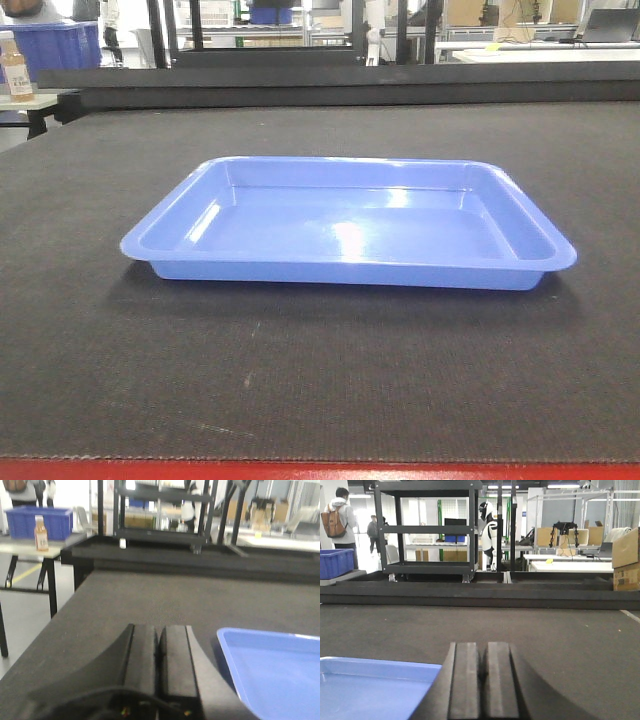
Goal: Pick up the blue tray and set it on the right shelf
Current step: 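Move both grippers above the long edges of the blue tray, then lower both grippers onto the tray rims and close on them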
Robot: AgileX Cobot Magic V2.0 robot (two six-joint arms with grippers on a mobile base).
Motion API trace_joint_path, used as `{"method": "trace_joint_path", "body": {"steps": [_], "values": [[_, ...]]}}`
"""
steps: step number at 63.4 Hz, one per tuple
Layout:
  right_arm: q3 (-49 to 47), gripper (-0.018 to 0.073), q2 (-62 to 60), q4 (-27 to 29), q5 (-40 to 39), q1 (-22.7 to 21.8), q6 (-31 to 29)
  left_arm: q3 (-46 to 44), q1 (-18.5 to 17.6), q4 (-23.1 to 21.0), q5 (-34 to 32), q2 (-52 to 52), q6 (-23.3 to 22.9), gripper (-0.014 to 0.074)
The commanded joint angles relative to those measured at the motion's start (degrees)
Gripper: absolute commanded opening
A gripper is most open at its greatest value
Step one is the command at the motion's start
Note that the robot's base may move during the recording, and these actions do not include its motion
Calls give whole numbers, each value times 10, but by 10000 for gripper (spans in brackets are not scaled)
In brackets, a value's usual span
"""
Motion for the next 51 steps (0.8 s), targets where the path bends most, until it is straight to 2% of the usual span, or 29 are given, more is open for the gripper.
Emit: {"method": "trace_joint_path", "body": {"steps": [1,9,14,19,24,34,39,43,51], "values": [[-45,271,46,-2,-12,0,-5,-65,-1,1,22,59,1,76],[-61,524,111,-2,-17,0,-5,-108,-1,0,35,150,1,353],[-68,607,150,-2,-21,3,-5,-129,-8,-3,33,200,1,437],[-82,610,185,-2,-27,31,-5,-157,-43,-3,41,249,2,442],[-109,611,228,-2,-13,69,-5,-195,-97,-3,66,306,5,442],[-202,611,347,4,70,150,-5,-282,-186,-4,87,426,5,442],[-257,611,417,15,132,172,-4,-333,-209,-6,111,494,5,442],[-300,611,468,19,172,173,-4,-382,-215,-7,139,552,4,442],[-399,611,576,20,253,162,31,-487,-213,11,231,667,-49,441]]}}
